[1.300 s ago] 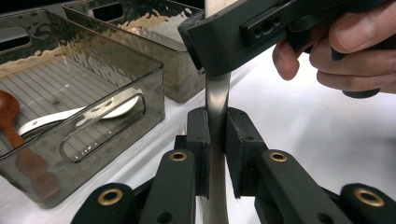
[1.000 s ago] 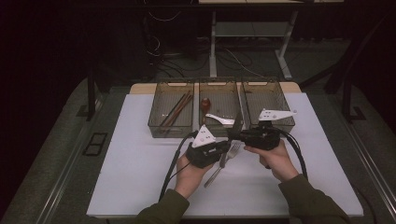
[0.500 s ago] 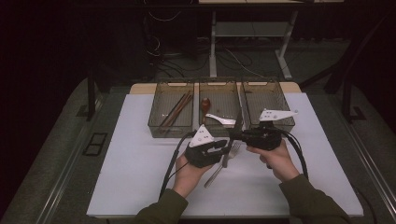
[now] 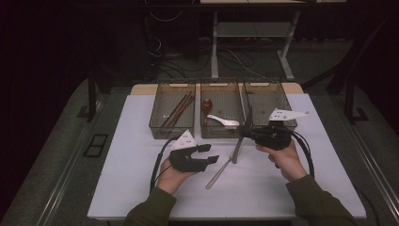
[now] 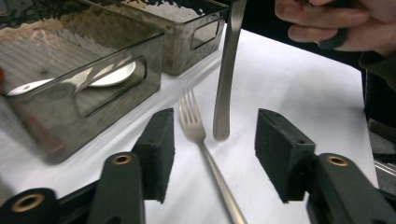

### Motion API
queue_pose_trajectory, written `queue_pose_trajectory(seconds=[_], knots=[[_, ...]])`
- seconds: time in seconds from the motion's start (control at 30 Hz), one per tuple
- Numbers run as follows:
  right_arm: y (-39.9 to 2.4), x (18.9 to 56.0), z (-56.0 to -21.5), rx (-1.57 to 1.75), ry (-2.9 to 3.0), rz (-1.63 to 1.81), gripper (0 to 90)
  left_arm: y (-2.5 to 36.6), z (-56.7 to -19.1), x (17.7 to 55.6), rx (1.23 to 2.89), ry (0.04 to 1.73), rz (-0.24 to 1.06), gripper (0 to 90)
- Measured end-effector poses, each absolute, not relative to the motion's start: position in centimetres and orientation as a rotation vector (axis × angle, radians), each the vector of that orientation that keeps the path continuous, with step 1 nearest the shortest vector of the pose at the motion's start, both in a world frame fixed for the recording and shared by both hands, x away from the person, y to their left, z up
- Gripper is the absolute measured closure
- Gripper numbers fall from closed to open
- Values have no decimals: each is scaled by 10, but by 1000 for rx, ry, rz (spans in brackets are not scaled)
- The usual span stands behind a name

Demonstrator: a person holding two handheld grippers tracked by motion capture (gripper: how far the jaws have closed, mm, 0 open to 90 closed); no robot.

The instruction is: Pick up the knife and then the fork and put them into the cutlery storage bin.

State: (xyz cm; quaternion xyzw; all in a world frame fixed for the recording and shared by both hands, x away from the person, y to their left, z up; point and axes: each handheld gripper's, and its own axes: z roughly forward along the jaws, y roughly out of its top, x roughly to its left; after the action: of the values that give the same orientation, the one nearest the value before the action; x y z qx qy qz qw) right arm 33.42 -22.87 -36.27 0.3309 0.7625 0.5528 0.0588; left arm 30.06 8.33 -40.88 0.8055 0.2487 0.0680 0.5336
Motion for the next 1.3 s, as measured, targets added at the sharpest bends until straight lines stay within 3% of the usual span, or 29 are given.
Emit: queue_pose_trajectory(seconds=[0.6, 1.07, 1.3], knots=[[-245, 340, -361, 1050, 2267, 1656, 876, 150, -426, 271, 1901, 636, 200, 222], [-265, 346, -354, 1078, 2200, 1632, 876, 157, -431, 261, 1907, 670, 257, 120], [-276, 350, -344, 1074, 2175, 1603, 876, 155, -432, 262, 1901, 680, 224, 0]])
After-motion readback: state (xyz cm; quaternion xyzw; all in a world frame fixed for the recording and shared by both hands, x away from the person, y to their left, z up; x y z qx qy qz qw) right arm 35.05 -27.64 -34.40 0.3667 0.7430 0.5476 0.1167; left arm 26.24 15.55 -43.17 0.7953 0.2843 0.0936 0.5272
